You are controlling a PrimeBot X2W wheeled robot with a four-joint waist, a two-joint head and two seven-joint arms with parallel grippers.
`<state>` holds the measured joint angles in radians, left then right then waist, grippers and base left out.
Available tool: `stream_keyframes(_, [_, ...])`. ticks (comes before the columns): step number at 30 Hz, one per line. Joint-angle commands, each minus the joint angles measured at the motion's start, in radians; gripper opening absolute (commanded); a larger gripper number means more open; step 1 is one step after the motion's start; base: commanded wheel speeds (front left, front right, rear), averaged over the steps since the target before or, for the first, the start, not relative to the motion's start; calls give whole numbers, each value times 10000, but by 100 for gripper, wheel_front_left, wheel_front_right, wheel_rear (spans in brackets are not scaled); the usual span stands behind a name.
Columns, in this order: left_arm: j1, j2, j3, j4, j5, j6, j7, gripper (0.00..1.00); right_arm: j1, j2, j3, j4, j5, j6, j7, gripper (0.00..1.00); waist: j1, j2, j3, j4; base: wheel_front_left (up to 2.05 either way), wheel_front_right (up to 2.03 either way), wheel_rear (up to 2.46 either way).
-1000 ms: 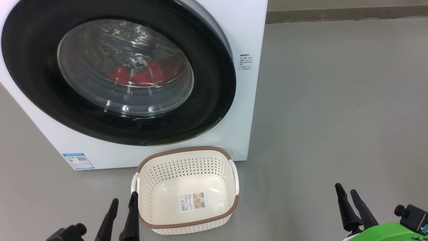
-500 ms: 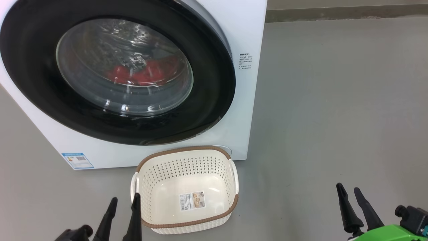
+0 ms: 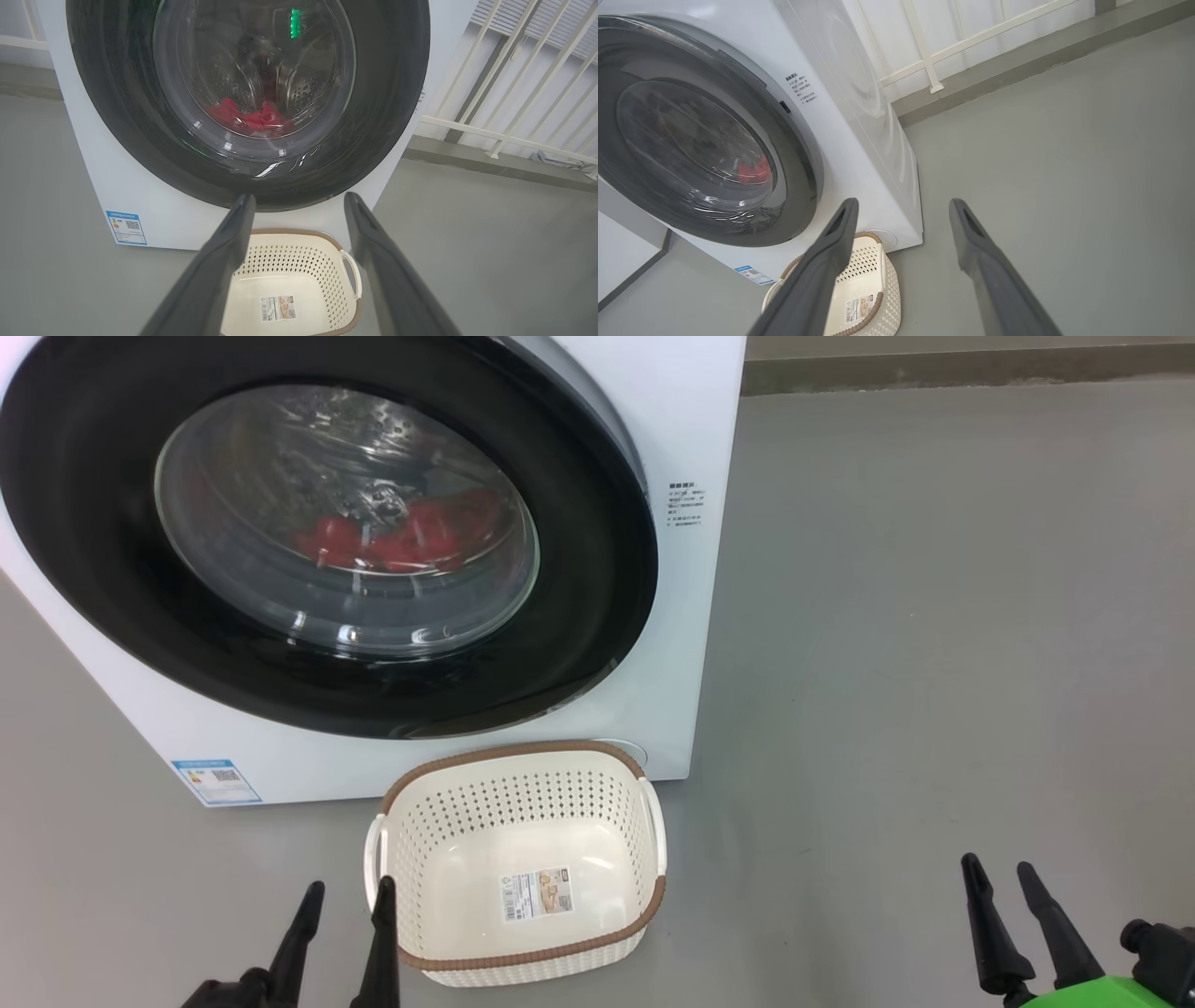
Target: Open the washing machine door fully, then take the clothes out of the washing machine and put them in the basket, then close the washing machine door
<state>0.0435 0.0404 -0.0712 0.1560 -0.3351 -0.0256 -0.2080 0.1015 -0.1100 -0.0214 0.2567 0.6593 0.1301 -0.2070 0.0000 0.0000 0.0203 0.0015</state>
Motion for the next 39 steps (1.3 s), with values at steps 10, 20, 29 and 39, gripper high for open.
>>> stream_keyframes(10, [-16,94,237,-373,1435,52,-434,100,234,-197,-346,-444,-1094,6,-445,100,0,0,63,3,0,0,0])
stream_keyframes(20, [95,99,267,-287,1566,-58,-538,100,383,-123,-454,-490,-1455,6,-548,100,0,0,2,-83,0,0,0])
stream_keyframes(29, [134,99,466,-9,1058,-237,-538,100,434,-37,-574,-507,-1441,6,-548,100,0,0,-19,-120,0,0,0])
stream_keyframes(39, [63,99,527,113,1005,-301,-538,100,412,2,-524,-541,-1429,6,-548,100,0,0,18,-96,0,0,0])
